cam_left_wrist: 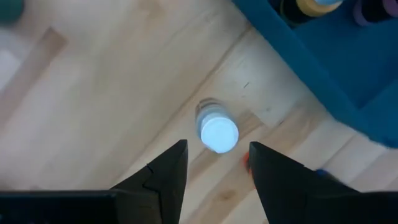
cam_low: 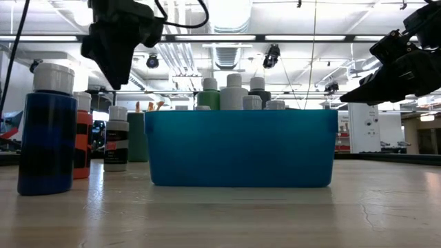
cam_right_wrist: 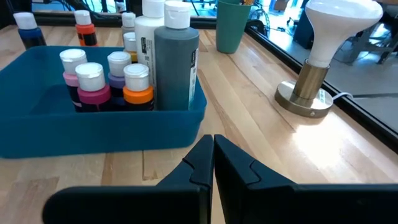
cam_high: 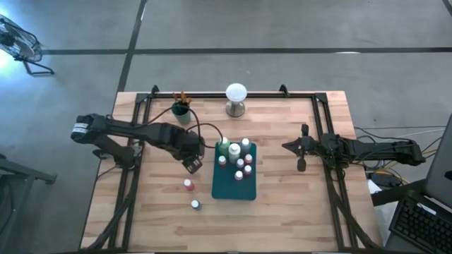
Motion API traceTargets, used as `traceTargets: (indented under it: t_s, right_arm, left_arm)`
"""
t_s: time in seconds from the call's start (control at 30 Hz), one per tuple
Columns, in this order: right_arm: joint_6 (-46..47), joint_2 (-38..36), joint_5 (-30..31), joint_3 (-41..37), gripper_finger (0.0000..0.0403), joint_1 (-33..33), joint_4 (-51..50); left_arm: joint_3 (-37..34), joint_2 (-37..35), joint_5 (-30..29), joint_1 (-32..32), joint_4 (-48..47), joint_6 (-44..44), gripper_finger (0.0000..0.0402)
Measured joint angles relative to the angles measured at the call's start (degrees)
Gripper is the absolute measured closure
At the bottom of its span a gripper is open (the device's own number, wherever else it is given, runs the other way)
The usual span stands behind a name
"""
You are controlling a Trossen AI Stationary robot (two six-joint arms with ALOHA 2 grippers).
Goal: Pick & Place Paint Supplies
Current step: Put the gray paint bottle into the blue bin
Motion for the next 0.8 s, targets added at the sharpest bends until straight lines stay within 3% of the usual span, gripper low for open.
traceTargets:
  t_s: [0.13,0.47,0.8]
  right_arm:
    - [0.3,0.0,0.0,0.0,0.0394,0.0,0.0]
    - [-0.1,0.0,0.0,0.0,0.0394,0.0,0.0]
    - [0.4,0.0,0.0,0.0,0.0394,0.0,0.0]
  left_arm:
    - [0.0,0.0,1.7,0.0,-0.1,-5.0,0.0225]
    - [-0.3,1.1,2.8,0.4,-0.1,-6.6,0.0224]
    - [-0.2,4.2,4.5,0.9,0.1,-6.2,0.0172]
